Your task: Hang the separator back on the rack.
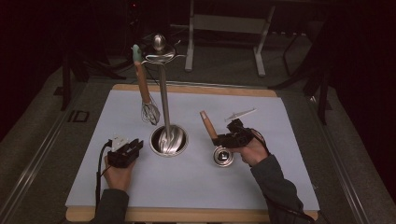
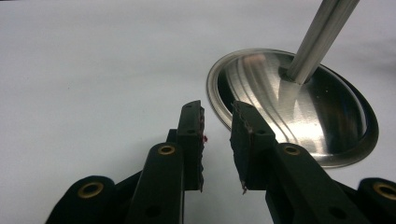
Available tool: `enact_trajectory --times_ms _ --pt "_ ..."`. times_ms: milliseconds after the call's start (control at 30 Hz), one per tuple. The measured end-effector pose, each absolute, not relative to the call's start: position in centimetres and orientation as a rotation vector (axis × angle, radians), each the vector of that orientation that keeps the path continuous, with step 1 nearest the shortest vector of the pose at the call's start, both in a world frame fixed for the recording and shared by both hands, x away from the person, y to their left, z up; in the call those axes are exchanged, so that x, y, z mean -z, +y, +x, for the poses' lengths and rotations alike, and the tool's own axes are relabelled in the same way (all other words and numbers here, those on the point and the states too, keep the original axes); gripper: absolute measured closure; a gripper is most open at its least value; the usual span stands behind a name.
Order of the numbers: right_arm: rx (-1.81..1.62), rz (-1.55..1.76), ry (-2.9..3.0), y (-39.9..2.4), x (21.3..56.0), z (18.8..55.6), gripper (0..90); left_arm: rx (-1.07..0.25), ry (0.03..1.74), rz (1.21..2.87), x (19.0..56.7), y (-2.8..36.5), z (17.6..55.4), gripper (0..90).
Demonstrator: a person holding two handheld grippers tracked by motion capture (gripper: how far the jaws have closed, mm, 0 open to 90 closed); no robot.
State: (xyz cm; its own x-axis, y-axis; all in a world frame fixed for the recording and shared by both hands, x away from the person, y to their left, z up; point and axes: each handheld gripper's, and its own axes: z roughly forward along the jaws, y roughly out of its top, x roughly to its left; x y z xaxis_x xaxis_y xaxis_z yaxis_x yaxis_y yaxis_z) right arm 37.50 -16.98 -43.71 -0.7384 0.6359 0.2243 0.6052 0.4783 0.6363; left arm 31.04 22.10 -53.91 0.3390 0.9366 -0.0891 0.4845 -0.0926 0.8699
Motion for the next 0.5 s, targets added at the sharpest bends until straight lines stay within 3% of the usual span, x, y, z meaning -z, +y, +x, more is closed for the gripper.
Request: enact_trajectory --times_ms 500 --pt "-1.193 1.047 2.635 -16.6 42.4 36.7 71.1 -0.646 1.277 1.722 53.9 22.1 31.0 74.1"
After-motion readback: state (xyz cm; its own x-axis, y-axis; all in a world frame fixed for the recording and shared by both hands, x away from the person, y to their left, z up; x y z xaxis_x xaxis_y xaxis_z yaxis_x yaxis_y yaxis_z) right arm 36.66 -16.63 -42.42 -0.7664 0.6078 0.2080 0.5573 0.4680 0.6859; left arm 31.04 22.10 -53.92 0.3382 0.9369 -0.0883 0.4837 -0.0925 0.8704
